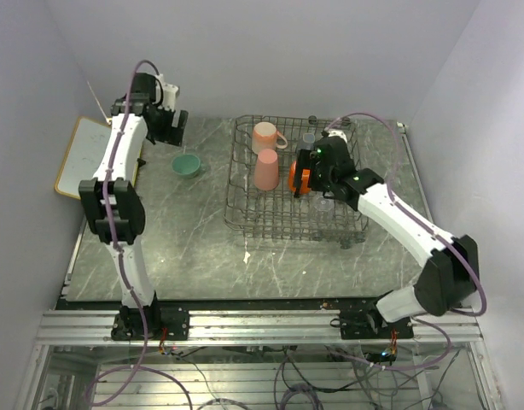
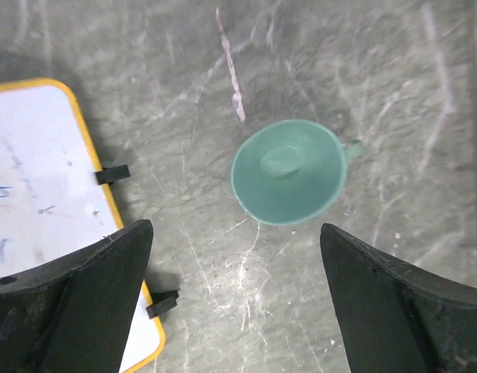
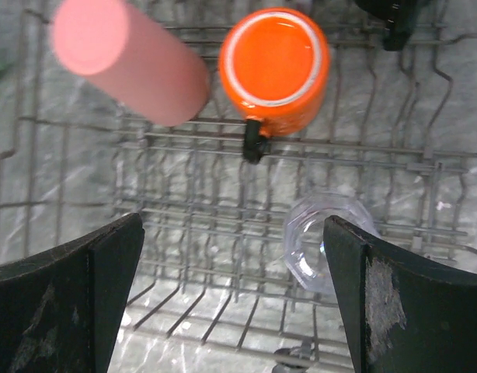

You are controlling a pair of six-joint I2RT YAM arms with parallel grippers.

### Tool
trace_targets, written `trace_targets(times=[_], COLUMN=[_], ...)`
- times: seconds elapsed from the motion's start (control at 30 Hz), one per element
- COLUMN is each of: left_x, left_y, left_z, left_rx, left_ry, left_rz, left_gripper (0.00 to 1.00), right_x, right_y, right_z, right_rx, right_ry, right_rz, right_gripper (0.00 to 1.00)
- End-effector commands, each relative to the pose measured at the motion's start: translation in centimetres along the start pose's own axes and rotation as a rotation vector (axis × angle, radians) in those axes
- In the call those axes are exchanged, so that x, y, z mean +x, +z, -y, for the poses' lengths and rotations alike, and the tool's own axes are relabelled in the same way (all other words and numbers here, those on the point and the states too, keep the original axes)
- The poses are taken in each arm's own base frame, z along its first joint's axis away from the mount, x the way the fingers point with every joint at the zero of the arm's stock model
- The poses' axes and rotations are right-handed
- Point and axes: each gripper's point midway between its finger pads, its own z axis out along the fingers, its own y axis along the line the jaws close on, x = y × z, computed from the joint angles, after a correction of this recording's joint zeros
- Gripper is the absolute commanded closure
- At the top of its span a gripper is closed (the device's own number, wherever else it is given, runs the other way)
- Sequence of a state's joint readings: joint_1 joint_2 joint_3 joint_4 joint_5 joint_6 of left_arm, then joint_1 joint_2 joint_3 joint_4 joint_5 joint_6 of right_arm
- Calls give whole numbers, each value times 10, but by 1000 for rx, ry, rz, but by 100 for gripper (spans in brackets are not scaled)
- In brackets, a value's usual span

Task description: Unload the cups from the dish rack

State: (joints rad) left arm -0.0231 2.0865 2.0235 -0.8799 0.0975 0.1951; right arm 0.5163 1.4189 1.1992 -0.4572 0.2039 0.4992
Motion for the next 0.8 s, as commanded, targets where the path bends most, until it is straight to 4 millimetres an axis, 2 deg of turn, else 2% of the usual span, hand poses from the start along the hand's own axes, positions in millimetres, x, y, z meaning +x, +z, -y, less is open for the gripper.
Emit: trace_targets(times=[0.0,0.13,0.2,0.27,0.4,0.6,0.77], left_x=[-15,12,29,50,74,85,83], left_y=[-64,-104,-117,-123,-137,-144,-142], left_z=[12,25,36,40,45,56,63], left_rx=[51,89,126,142,141,178,225], left_ry=[67,133,136,121,77,30,15], left_rz=[89,78,76,65,89,70,75], left_gripper=[1,1,1,1,1,1,1], right_x=[-4,4,8,15,29,36,40], right_y=[21,41,53,68,93,109,117], right_z=[31,21,13,12,13,18,21], right_rx=[226,272,276,294,332,350,345], right_ry=[9,-7,-27,-36,-64,-77,-70], right_rz=[28,32,25,-11,-61,-55,-36], right_gripper=[1,4,6,9,15,24,36])
